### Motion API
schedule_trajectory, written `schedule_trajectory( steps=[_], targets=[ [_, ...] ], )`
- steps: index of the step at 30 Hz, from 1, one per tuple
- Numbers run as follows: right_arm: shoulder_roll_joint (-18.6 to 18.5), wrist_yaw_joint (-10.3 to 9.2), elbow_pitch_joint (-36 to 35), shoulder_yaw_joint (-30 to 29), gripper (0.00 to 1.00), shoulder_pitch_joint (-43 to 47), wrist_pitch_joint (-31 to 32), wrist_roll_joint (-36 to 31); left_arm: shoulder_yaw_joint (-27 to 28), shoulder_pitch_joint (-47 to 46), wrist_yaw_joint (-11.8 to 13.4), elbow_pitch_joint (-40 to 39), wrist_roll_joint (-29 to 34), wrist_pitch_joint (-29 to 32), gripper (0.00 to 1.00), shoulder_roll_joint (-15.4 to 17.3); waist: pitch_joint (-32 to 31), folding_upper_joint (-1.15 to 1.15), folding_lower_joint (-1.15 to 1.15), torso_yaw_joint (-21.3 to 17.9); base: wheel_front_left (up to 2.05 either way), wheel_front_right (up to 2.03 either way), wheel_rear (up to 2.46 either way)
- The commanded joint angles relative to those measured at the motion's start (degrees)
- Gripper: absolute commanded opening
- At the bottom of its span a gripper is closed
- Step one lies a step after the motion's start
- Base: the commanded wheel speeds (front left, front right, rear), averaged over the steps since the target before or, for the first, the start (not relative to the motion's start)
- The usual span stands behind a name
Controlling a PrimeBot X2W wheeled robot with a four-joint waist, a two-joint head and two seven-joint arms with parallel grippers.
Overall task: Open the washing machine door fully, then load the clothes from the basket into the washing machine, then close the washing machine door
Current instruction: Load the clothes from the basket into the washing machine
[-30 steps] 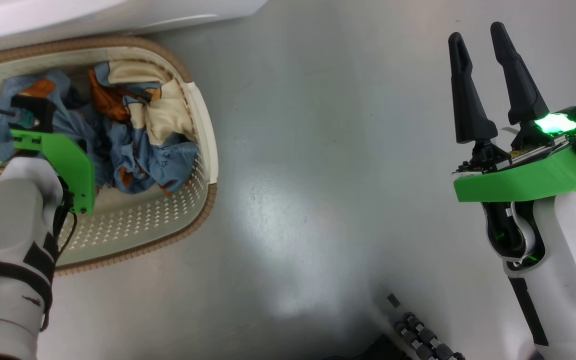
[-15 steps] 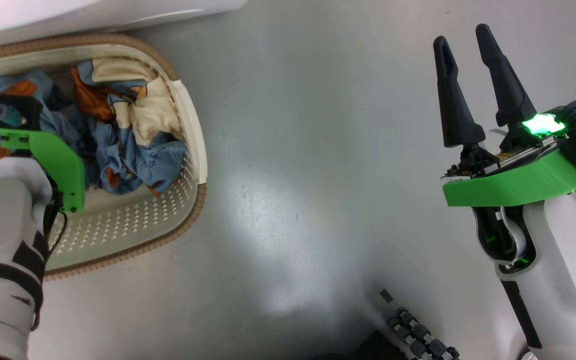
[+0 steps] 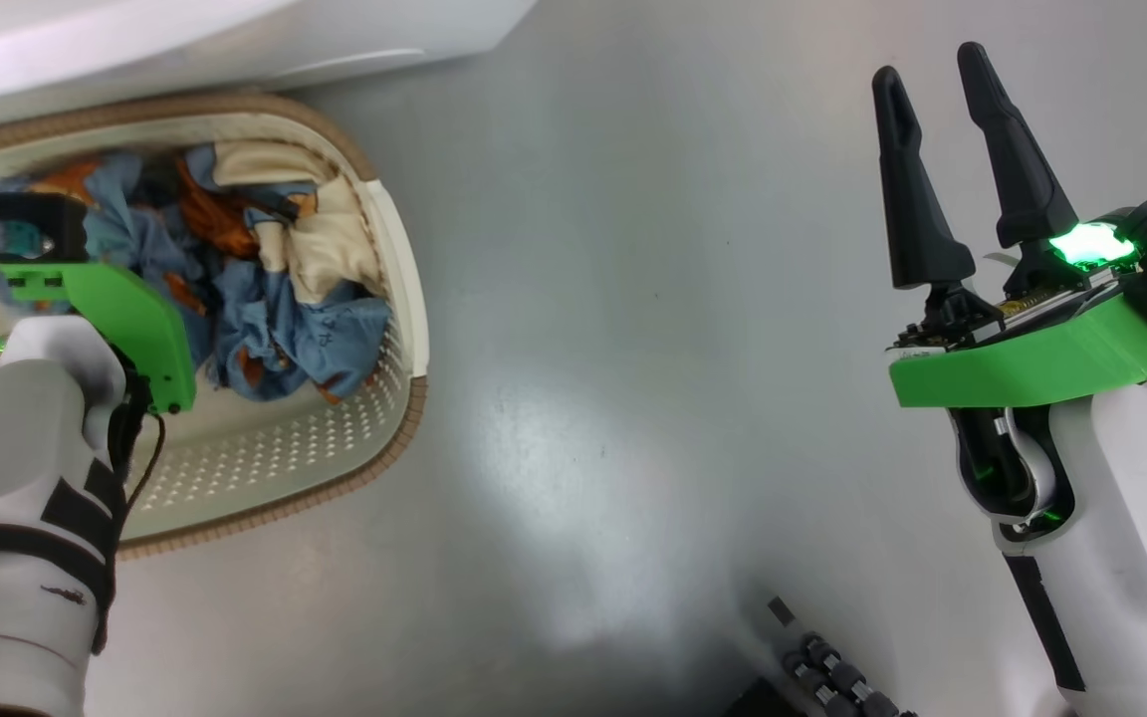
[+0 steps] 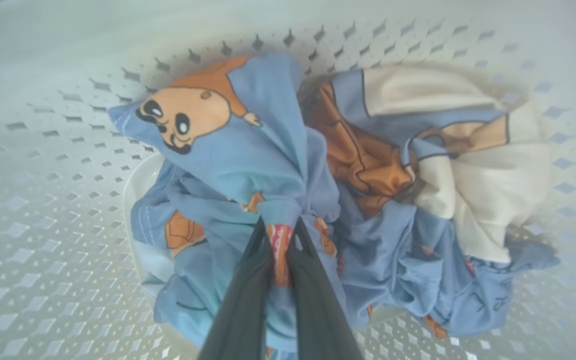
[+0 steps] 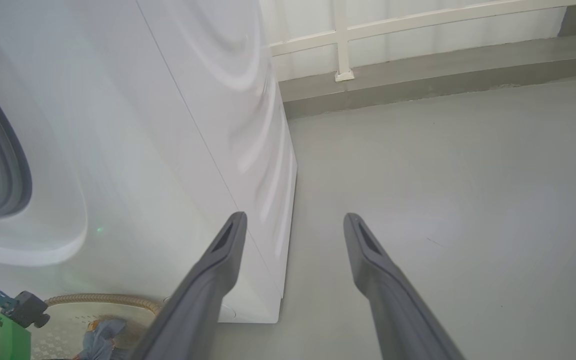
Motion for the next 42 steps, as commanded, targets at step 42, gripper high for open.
schedule_trajectory(
  steps=[42],
  targets=[
    [-5.74,0.32,5.06,-1.51,1.00,15.64,-0.44,2.04,11.39,29.69,-5.00,-21.46,-5.02,-20.39,0.00,-5.07,-33.73,0.00,0.00,8.98,0.00,0.00,0.00]
  ],
)
